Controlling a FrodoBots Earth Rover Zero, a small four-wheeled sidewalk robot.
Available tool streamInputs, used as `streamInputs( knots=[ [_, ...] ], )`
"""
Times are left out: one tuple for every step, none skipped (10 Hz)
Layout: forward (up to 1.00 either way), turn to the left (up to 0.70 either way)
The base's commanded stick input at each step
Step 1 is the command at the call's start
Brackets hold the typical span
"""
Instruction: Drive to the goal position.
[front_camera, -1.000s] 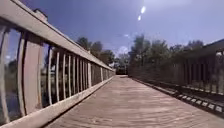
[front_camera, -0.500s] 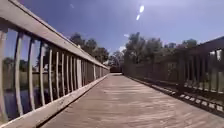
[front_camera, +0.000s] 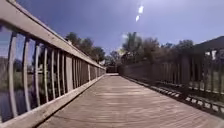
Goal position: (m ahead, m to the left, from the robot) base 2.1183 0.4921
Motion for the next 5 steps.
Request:
streamInputs(
  knots=[
    [0.70,0.00],
    [0.70,0.00],
    [0.70,0.00],
    [0.70,0.00],
    [0.70,0.00]
  ],
)
